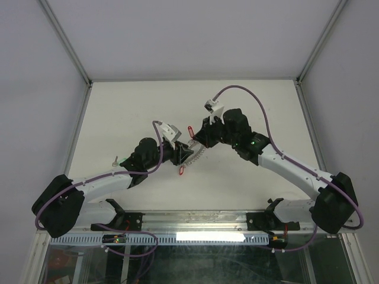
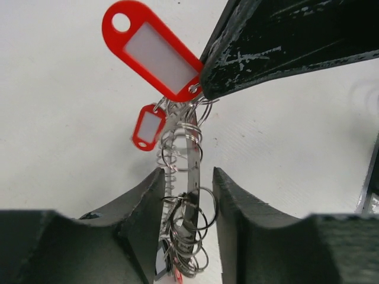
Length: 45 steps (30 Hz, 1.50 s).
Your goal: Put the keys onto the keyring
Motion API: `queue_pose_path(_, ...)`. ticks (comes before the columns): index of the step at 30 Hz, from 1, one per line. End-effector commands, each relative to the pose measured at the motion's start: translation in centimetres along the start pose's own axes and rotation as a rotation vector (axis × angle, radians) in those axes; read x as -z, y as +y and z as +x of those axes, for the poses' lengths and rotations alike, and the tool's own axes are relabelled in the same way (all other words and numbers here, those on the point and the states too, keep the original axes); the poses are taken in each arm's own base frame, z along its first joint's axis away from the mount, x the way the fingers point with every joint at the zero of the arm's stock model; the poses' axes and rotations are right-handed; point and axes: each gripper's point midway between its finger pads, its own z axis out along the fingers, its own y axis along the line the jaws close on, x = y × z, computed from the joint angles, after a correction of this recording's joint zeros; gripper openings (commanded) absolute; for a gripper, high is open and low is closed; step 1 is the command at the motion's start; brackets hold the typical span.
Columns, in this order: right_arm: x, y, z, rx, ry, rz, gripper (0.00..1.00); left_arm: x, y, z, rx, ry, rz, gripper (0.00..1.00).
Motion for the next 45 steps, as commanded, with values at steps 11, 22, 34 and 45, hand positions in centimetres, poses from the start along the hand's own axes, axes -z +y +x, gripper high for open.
queue_pose_path(11, 5.6, 5.0, -9.0, 0.070, -0.316, -0.138, 0.00, 2.1, -2.1, -10.0, -0.086, -0.262, 0.034, 0.65)
queue_pose_path(22, 9.1, 7.9, -10.8, 0.239, -0.407, -0.250, 0.00, 4.4, -5.6, -14.8, -0.185, -0.331, 0.171, 0.30)
queue_pose_path(34, 12.1, 10.1, -9.8, 0.445, -0.402, -0.350, 0.00, 7.9, -7.3, -20.2, -0.119, -0.489, 0.192, 0.71)
queue_pose_path(45, 13.4, 12.4, -8.9, 0.488, -0.373, -0.495, 0.00, 7.9, -10.5, -21.1, -0.050, -0.558, 0.401, 0.67)
